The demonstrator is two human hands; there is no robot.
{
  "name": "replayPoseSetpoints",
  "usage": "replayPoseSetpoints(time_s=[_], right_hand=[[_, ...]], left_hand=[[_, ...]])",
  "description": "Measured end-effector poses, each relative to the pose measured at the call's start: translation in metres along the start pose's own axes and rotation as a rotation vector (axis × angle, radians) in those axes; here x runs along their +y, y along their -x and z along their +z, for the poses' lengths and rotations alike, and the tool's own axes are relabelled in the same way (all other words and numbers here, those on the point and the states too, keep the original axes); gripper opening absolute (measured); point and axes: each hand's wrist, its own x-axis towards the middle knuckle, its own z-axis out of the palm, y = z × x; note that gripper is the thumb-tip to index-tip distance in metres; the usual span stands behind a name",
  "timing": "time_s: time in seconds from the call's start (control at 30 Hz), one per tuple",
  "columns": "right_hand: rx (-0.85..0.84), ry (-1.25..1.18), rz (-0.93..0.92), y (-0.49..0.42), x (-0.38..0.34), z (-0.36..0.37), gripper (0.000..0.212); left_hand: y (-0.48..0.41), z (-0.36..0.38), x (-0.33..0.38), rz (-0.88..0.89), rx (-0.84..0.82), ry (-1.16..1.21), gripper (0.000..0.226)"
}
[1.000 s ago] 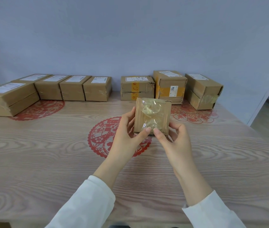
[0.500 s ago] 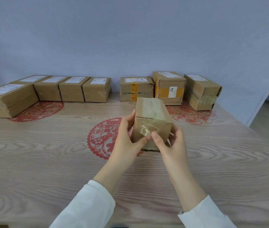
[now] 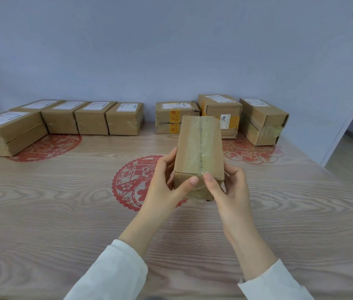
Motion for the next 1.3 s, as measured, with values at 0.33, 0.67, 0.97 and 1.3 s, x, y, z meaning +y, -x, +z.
replayPoseSetpoints(time_s=[0.33, 0.67, 0.97, 1.3], right_hand=[[-0.008, 0.006, 0.041, -0.001, 0.002, -0.002, 0.044], [-0.231, 0.039, 0.156, -0.002, 0.001, -0.009, 0.075], [-0.226, 0.040, 0.145, -0.002, -0.004, -0.007, 0.073], [-0.166, 0.054, 0.081, -0.006, -0.001, -0.004, 0.048]], left_hand=[[-0.001, 0.002, -0.008, -0.083, 0.044, 0.072, 0.049], [-0.002, -0.014, -0.005, -0.286, -0.110, 0.090, 0.101], [-0.005, -0.013, -0.005, -0.264, -0.020, 0.089, 0.095], [-0.005, -0.011, -0.004, -0.219, -0.019, 0.068, 0.085]])
